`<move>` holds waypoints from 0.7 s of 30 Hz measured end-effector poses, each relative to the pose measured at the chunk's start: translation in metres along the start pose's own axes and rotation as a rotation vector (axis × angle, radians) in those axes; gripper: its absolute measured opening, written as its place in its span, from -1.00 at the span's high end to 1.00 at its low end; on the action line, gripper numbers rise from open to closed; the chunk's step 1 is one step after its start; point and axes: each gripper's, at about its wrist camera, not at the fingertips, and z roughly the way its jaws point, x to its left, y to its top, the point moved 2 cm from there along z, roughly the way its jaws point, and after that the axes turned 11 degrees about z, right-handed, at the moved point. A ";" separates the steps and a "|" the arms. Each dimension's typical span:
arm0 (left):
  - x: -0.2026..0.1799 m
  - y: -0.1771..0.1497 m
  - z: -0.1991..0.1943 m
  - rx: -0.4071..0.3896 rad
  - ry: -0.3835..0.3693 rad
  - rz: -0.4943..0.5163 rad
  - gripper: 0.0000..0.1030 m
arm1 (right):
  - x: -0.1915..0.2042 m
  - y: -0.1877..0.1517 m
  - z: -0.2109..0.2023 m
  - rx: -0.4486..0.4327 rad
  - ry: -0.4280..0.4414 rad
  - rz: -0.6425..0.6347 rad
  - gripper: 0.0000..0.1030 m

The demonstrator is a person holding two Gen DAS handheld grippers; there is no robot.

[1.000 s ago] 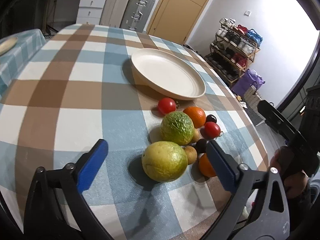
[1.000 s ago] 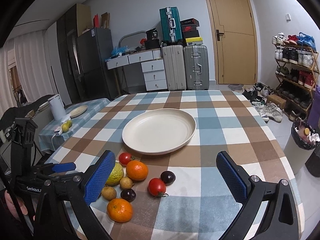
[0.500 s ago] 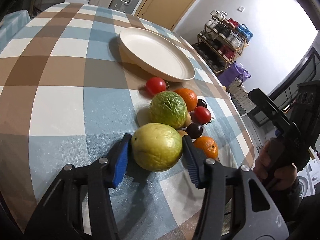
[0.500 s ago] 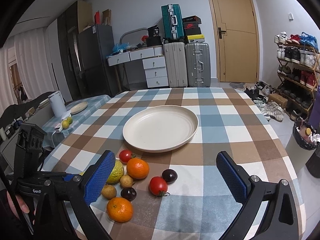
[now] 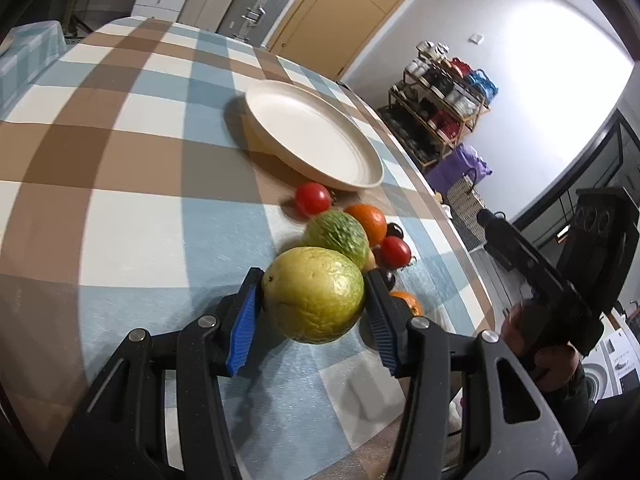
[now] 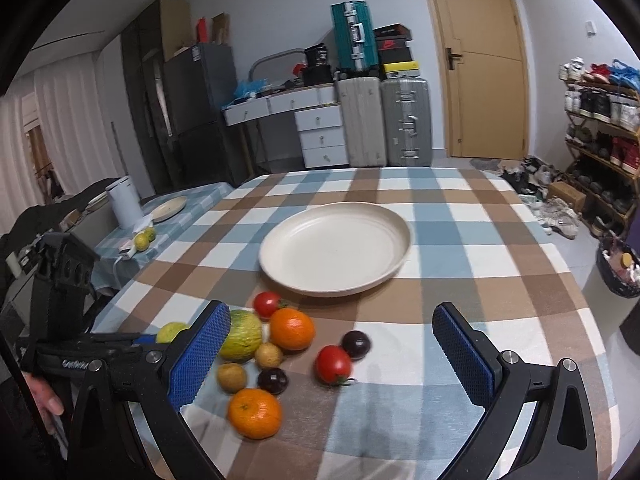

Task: Organize fruits
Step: 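Lift the yellow citrus with the left gripper while the right gripper grasps the green citrus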

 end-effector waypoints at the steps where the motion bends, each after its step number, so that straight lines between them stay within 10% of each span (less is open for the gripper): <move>1: 0.002 -0.001 -0.003 -0.005 0.004 0.001 0.08 | 0.002 -0.001 0.001 0.005 0.011 -0.007 -1.00; 12: 0.025 -0.002 -0.031 -0.063 0.053 -0.016 0.08 | 0.050 -0.009 0.026 0.145 0.146 -0.120 -1.00; 21: 0.049 -0.007 -0.051 -0.108 0.071 -0.050 0.08 | 0.092 -0.020 0.056 0.195 0.010 -0.339 -0.92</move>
